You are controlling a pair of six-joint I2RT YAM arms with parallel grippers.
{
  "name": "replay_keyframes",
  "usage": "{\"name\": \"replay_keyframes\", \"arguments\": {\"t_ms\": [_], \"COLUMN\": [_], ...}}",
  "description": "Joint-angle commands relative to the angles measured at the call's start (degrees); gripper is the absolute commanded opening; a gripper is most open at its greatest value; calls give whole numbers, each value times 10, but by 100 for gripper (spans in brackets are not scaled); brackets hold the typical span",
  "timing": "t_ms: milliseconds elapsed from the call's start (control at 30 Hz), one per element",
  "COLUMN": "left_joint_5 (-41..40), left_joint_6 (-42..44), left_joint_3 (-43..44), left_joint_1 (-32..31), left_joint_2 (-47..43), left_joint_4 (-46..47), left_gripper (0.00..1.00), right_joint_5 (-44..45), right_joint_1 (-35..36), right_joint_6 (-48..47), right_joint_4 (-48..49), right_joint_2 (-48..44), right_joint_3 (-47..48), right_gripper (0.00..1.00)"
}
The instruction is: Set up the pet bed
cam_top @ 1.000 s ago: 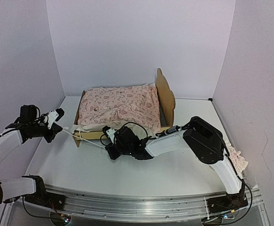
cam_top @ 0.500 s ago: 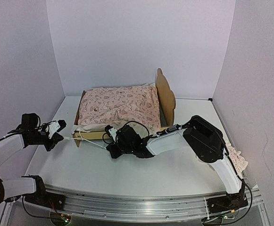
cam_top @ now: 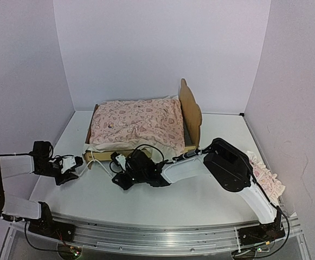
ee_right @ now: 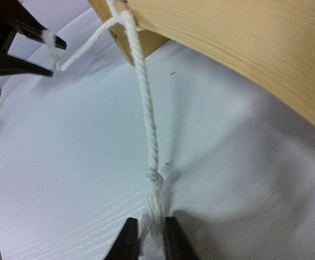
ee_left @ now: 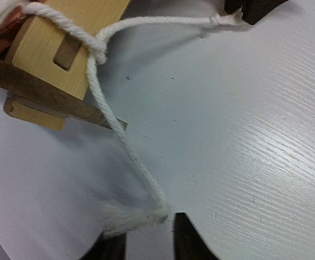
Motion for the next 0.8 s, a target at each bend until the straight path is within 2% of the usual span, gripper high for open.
{"name": "replay_keyframes", "arguments": {"t_ms": [0,67,133,233,333,433,533,633,767], "left_joint_5": [21,18,16,34,80,123,67,-2,-50], "left_joint_6": [98,122,136,108,40,-48,-123,-135,-113], "left_joint_3": [6,16,28,67,129,190,221,239,271], "left_joint_1": [-1,0,0,0,-1,-24,-98,-179,-189], "left_joint_2": [1,-6,-13,-36,-61,-88,-100,-73,-7], "left_joint_4": [-78,-128,-166,-201,-217,-211,-162,-134,-112], "left_gripper": [48,54,56,56,57,59,62,66,70], "right_joint_5": [-41,-43,-43,-48,-26,36,123,172,192], "right_joint_1": [4,3,3,-6,-30,-56,-77,-92,-112], "right_joint_6": [-15,-35,-54,-56,-19,13,55,90,125], "right_joint_4": [10,9,7,-33,-163,-301,-397,-445,-483], "right_joint_2": [-17,-54,-93,-159,-224,-275,-317,-337,-321], "right_joint_3": [11,-13,-39,-74,-68,-57,-64,-74,-53], "right_gripper": [35,42,48,54,57,57,54,53,54]}}
